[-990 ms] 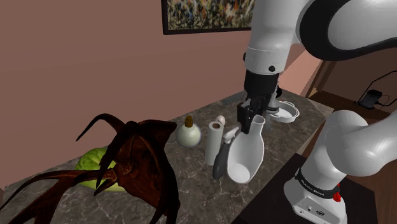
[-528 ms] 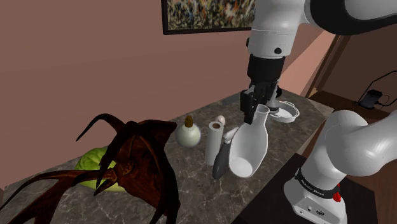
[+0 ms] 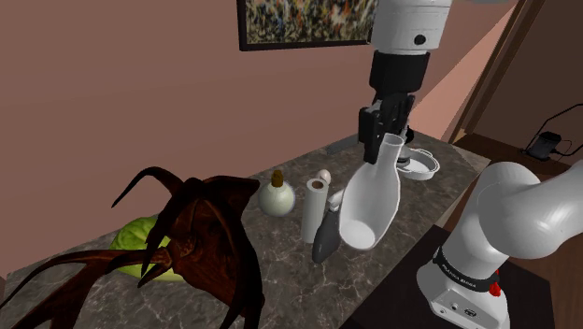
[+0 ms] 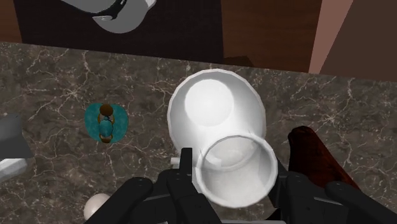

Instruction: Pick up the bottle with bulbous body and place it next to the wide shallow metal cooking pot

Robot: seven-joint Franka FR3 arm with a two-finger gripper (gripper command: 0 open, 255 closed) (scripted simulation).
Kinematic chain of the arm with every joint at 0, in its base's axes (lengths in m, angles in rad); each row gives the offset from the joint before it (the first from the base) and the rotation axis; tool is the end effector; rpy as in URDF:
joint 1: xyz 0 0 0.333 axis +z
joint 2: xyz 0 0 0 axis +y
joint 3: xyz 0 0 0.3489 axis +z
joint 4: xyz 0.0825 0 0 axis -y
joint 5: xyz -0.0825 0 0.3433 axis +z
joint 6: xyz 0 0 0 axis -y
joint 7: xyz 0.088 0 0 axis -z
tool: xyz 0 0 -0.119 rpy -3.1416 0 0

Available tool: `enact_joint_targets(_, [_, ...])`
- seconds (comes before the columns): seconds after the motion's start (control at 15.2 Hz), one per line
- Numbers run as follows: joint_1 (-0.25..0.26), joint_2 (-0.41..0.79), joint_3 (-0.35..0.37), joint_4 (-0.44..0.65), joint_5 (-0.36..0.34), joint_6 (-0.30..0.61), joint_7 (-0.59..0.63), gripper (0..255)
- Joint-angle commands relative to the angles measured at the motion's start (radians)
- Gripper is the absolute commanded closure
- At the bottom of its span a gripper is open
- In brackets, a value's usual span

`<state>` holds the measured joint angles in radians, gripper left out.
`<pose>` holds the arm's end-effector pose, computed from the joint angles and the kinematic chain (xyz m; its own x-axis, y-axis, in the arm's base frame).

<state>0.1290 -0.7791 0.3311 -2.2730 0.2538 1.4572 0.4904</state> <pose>0.1895 0.1779 0.6082 0.9917 -0.1083 -0.0689 -0.1079 -0.9941 0.0107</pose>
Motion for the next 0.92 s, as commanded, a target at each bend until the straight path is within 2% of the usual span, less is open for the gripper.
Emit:
enact_joint_targets(0.0, [-0.003,0.010,-0.004,0.037,-0.005,-0.027,0.003,255])
enact_joint_targets(0.86, [-0.017,0.084,-0.023,0.264,-0.028,-0.180,0.022,255])
